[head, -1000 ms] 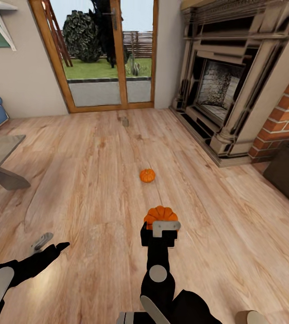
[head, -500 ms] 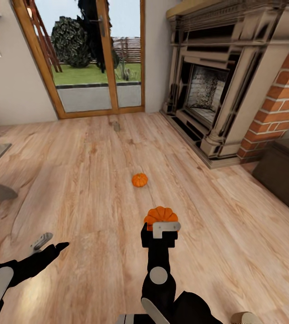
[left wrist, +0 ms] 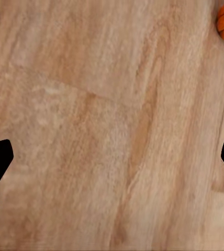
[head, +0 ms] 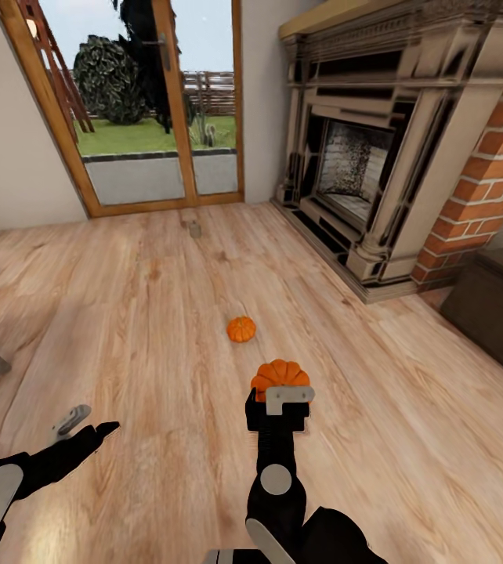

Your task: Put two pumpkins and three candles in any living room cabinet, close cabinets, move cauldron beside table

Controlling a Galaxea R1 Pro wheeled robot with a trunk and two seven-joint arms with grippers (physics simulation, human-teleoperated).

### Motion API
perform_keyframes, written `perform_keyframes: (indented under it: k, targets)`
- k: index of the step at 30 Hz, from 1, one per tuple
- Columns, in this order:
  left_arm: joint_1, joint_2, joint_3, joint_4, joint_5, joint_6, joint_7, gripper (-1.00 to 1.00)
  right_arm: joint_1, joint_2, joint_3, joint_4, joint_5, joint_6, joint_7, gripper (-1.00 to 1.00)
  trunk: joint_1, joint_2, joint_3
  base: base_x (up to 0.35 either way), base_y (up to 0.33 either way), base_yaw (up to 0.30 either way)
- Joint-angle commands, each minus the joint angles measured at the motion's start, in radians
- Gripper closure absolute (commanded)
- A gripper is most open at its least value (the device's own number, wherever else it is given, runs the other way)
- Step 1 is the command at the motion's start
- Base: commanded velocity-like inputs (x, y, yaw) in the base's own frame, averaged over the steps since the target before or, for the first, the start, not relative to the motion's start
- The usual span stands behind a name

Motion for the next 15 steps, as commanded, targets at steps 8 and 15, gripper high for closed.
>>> perform_keyframes:
  k: [8,15]
  targets:
    - [0.000,-0.001,0.000,-0.001,0.011,0.003,0.009,-1.00,-0.001,-0.002,-0.002,0.009,-0.002,-0.027,-0.006,1.00,0.000,0.000,-0.001,0.297,0.225,-0.001]
    - [0.000,-0.001,0.000,-0.001,0.011,0.003,0.009,-1.00,-0.001,-0.009,-0.018,0.037,-0.003,-0.049,0.001,1.00,0.000,0.000,-0.001,0.297,0.211,0.000]
